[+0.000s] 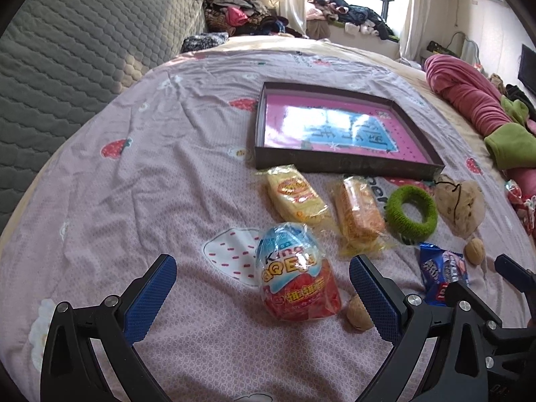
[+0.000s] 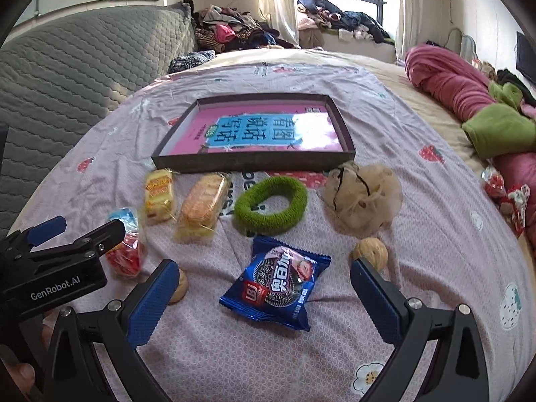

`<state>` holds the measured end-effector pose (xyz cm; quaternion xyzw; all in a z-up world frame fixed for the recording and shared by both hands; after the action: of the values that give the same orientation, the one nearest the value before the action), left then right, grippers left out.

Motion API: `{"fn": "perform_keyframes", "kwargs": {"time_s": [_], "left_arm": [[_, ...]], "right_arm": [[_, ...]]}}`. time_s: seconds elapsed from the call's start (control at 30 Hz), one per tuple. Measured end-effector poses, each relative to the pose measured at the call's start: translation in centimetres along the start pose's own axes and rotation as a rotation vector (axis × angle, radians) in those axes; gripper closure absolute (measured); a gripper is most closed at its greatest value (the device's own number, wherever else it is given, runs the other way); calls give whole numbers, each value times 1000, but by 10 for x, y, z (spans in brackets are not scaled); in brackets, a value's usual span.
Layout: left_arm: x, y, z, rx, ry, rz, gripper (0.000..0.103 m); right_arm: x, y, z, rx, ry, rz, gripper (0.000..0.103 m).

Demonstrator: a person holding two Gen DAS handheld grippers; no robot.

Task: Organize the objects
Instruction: 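Grasp the Kinder Joy egg with the left gripper while the right grasps the blue cookie packet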

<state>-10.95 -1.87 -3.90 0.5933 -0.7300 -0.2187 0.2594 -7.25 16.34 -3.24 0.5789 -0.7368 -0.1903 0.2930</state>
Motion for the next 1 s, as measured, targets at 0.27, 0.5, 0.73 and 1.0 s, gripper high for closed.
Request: {"fn": "perform_keyframes", "kwargs": {"time_s": [0.27, 0.5, 0.73, 1.0], "left_arm": [[-4, -3, 20, 48, -22, -8, 0], [-3, 2, 31, 67, 33, -26, 0], [-1, 0, 46, 103, 17, -36, 5], [-6, -1, 49, 111, -36, -28, 49]], "right_arm": [[1, -6, 13, 34, -35, 15, 0], [3, -1, 23, 43, -94, 59, 19], [5, -4, 40, 80, -139, 55, 24], [0, -9, 49, 94, -167, 66, 44]]}}
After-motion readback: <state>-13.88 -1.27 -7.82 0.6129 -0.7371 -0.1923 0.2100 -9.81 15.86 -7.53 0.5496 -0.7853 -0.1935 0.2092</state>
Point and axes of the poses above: each gripper's, at about its wrist camera, not at the fingertips, and z roughly the way its jaws point, x to its left, y to its top, the point moved 3 cm from there along z, roughly the way its jaws point, and after that the axes turned 13 degrees about z, right-handed, at the moved point
